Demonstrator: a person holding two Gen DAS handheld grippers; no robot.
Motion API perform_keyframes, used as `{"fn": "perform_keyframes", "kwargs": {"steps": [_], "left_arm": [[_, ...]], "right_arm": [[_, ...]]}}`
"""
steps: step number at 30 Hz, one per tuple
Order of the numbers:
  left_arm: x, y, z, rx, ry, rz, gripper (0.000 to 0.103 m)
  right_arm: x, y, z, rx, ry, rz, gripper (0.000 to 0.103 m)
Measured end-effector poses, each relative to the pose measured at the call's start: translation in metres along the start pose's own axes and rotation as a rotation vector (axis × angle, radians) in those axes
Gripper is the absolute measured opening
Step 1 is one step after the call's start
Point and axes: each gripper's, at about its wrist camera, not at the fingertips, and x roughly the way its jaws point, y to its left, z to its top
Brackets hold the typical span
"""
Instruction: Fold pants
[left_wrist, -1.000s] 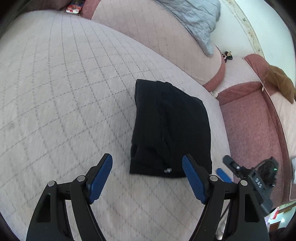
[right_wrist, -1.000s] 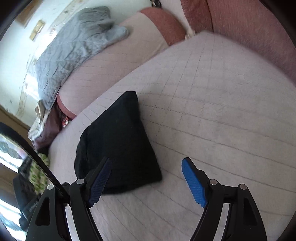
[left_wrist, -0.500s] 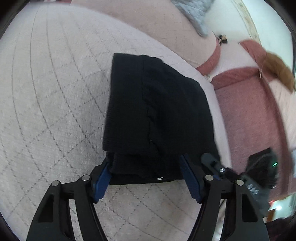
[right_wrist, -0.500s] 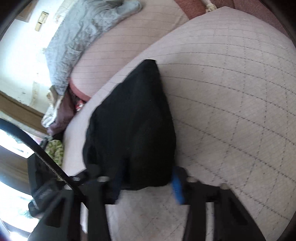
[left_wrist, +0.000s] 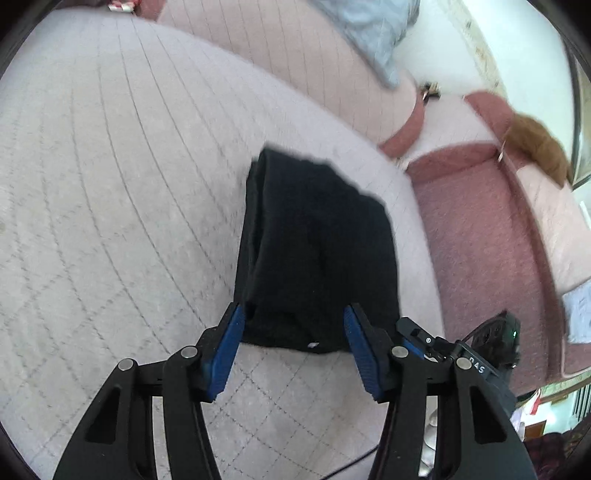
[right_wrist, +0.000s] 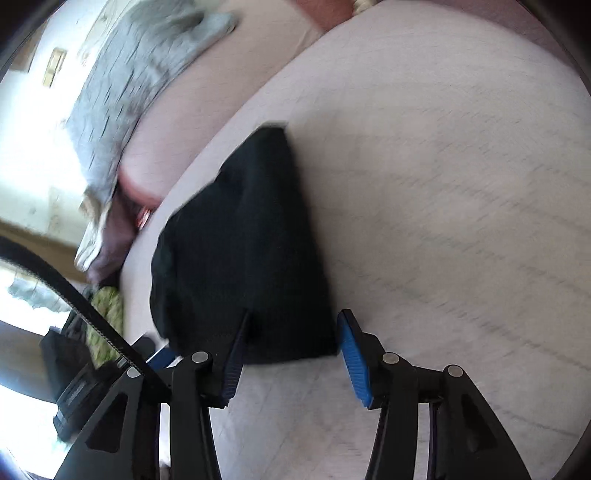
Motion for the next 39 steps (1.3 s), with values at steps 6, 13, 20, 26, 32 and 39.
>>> {"fn": "perform_keyframes", "kwargs": {"steps": [6,13,20,26,32,39], "left_arm": [[0.002,-0.009,0.011,0.013,-0.078,-0.093,0.062],[0.041,-0.002,0.016,-0.016,0.016,-0.016,0.063],[0.031,0.009,0.016,-0.070,0.038,-0.082,0.066],[0.010,0.016,0.018,-0.052,0.035,-0.092,0.066],[-0.017,0.029,0.035,-0.073,-0.054,-0.036,0.067],[-0.044,0.079,0.045,-0.260,-0.127,0.009,0.068]], "right_arm": [[-0.037,0.039,0.001,-0.175,-0.213,0.195,0.054],[0.006,0.015,0.004,-0.020,-0.046,0.209,0.050],[0.003,0.067,0.047,-0.156,-0.117,0.183,0.069],[0.087,0.048,0.108,0.024,0.055,0.020,0.071],[0.069,0.104,0.091,-0.081,0.062,0.230,0.071],[0.122,0.122,0.051,0.049,0.253,0.418,0.074]]}}
